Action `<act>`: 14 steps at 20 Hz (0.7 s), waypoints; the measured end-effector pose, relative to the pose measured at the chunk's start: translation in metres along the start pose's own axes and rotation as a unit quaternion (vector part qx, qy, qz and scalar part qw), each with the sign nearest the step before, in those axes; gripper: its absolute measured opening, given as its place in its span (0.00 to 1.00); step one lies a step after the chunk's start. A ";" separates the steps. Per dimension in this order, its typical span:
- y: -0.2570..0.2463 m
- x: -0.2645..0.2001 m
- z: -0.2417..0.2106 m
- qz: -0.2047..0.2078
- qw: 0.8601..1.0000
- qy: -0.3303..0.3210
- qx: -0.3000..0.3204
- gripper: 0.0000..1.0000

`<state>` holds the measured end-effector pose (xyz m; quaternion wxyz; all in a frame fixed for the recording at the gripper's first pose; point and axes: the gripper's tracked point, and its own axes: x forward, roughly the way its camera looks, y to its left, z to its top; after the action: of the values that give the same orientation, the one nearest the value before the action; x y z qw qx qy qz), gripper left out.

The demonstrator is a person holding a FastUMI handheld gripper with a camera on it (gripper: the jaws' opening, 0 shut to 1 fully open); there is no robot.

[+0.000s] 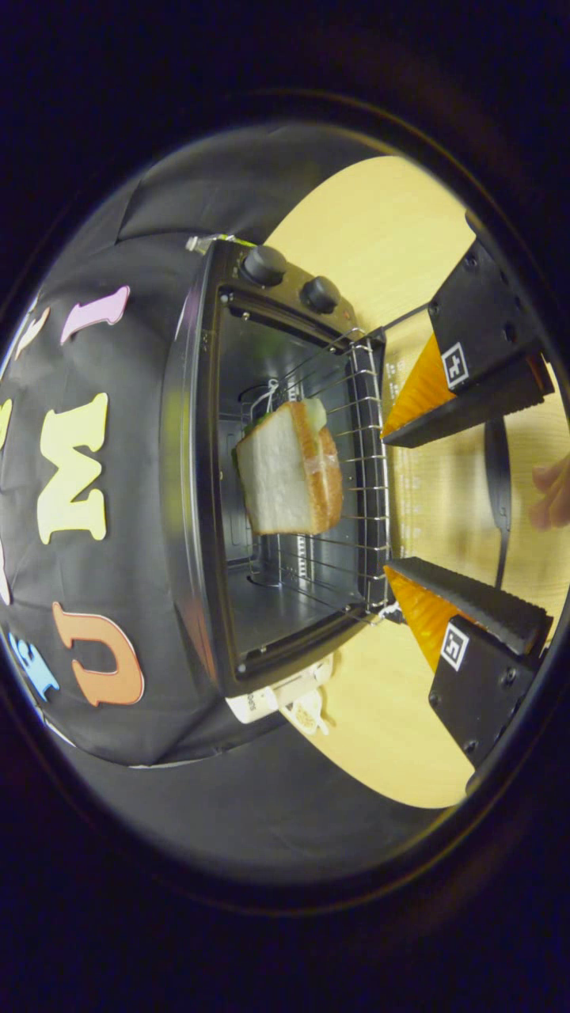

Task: Open the toaster oven, put the food inside, and close the toaster oven door.

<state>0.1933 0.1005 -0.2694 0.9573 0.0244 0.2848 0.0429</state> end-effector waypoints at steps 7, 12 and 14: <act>-0.025 -0.053 -0.011 -0.034 0.999 0.005 -0.024 0.92; -0.024 -0.066 -0.040 -0.030 0.998 0.026 -0.054 0.92; -0.020 -0.065 -0.054 -0.022 0.998 0.043 -0.049 0.92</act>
<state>0.1112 0.0755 -0.2807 0.9451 -0.0303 0.3233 0.0368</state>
